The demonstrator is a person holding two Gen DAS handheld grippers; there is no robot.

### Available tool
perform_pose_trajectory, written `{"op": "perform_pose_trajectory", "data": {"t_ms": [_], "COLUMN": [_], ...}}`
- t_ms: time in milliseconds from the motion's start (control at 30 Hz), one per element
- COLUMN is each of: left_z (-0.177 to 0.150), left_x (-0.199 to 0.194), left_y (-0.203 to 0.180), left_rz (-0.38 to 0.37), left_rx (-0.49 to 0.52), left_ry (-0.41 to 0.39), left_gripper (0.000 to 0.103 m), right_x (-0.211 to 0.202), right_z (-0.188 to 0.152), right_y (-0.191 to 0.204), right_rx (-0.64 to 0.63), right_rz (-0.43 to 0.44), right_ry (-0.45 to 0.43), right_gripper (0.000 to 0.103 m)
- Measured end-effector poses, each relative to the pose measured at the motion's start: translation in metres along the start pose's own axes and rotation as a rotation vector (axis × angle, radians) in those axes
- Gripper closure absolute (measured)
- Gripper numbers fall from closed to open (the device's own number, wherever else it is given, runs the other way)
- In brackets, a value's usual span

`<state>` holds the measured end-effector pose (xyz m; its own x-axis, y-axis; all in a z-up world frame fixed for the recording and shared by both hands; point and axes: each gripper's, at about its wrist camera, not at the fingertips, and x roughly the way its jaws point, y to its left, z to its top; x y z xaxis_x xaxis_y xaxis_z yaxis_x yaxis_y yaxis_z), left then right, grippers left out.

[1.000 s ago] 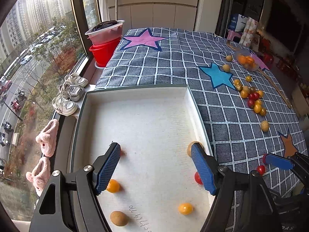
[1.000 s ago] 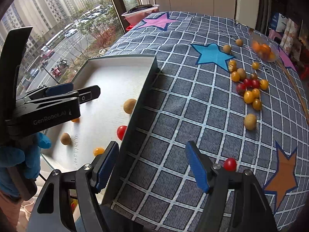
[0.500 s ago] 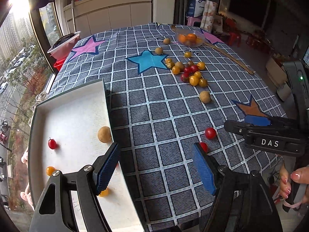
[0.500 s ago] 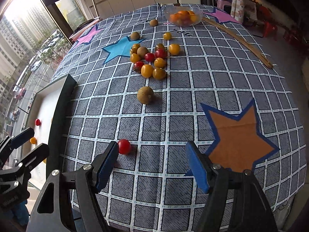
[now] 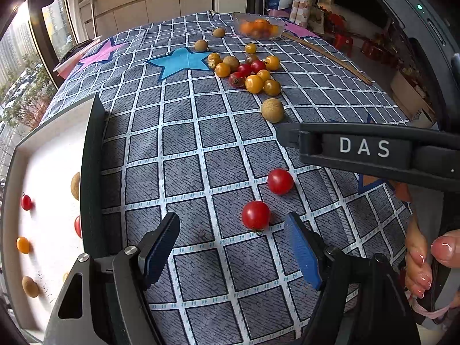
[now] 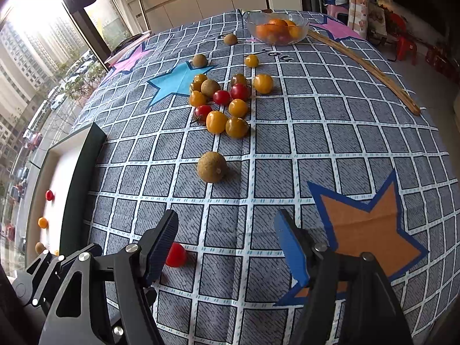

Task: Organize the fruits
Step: 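Grasp a red cherry tomato with the left tool while the right grasps a brown kiwi, then carry the held fruits toward the white tray with both tools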

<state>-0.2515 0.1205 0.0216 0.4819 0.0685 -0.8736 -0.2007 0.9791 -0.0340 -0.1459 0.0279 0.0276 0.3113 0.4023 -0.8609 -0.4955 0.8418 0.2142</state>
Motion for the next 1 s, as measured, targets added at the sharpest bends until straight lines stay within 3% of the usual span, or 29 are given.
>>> {"op": "perform_pose_trajectory", "data": {"t_ms": [200,233,267,467,533,600,667,1000], "left_z": [0.003,0.003,0.003,0.004,0.003,0.005,0.006,0.002], "left_x": [0.008,0.009,0.011,0.011,0.01,0.01,0.01,-0.007], "left_y": [-0.011,-0.012,-0.012,-0.016,-0.016,-0.017,-0.016,0.001], "left_rz": [0.01,0.008,0.004,0.007,0.009,0.005,0.004,-0.059], "left_rx": [0.029,0.027,0.025,0.031,0.027,0.029,0.033,-0.006], "left_ry": [0.005,0.009,0.017,0.003,-0.007,-0.012,-0.011,-0.009], "left_gripper": [0.028,0.031,0.041,0.042,0.053,0.074,0.081,0.081], "right_x": [0.019,0.02,0.022,0.028,0.029,0.029,0.029,0.005], "right_z": [0.012,0.014,0.015,0.022,0.023,0.024,0.024,0.001], "right_y": [0.006,0.007,0.009,0.018,0.02,0.02,0.018,0.0], "right_rx": [-0.032,-0.041,-0.049,-0.094,-0.103,-0.107,-0.095,-0.016], "right_rz": [-0.014,-0.021,-0.023,-0.057,-0.076,-0.084,-0.075,0.015], "right_ry": [0.002,-0.004,-0.005,-0.017,-0.022,-0.025,-0.027,-0.013], "right_gripper": [0.04,0.04,0.041,0.048,0.057,0.074,0.075,0.075]}}
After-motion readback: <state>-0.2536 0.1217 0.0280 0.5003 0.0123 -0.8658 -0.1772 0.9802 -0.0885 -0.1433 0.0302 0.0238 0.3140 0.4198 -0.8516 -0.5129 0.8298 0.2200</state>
